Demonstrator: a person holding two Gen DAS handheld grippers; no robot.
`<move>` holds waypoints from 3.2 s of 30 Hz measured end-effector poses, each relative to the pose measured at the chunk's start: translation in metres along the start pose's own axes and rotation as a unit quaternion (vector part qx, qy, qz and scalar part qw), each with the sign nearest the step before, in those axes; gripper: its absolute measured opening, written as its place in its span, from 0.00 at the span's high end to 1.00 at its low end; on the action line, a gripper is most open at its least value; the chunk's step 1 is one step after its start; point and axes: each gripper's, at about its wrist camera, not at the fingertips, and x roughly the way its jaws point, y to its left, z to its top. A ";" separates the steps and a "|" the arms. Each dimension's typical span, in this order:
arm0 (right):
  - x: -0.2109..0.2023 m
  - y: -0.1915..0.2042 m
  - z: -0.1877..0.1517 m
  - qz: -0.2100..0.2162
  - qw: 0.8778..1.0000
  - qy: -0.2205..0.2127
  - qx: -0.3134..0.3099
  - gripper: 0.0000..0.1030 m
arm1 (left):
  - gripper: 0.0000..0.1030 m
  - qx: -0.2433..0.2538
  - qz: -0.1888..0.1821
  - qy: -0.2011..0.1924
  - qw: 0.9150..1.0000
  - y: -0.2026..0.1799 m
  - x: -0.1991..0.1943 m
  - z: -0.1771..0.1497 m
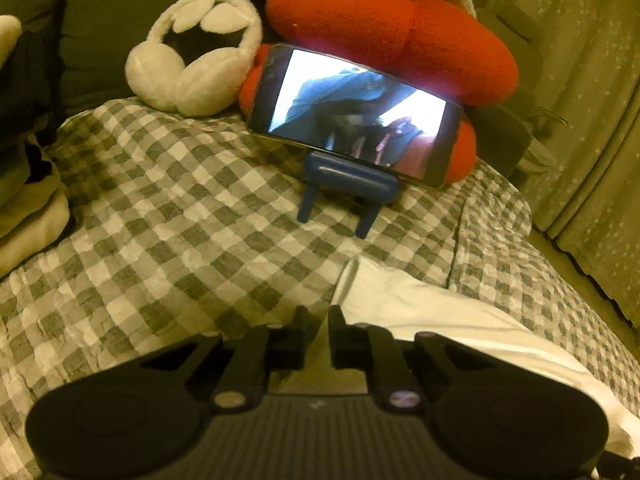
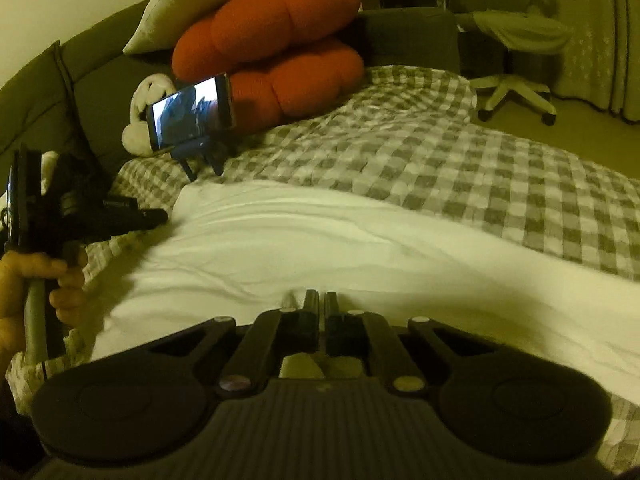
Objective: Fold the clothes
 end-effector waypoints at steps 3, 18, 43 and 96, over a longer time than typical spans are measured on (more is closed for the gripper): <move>-0.001 0.004 0.000 -0.001 1.000 -0.002 -0.010 0.89 | 0.90 0.002 0.000 0.001 1.000 0.000 0.000 0.000; -0.005 -0.011 0.003 -0.034 0.999 -0.008 0.010 0.84 | 0.84 -0.013 -0.003 -0.008 1.000 0.002 -0.002 0.002; 0.003 -0.066 0.005 -0.129 0.992 0.000 -0.003 0.62 | 0.99 -0.006 0.002 -0.011 1.000 0.003 0.005 0.008; 0.040 -0.037 0.038 -0.245 0.951 -0.092 -0.164 1.00 | 0.93 0.028 0.039 -0.076 0.996 -0.036 0.032 0.007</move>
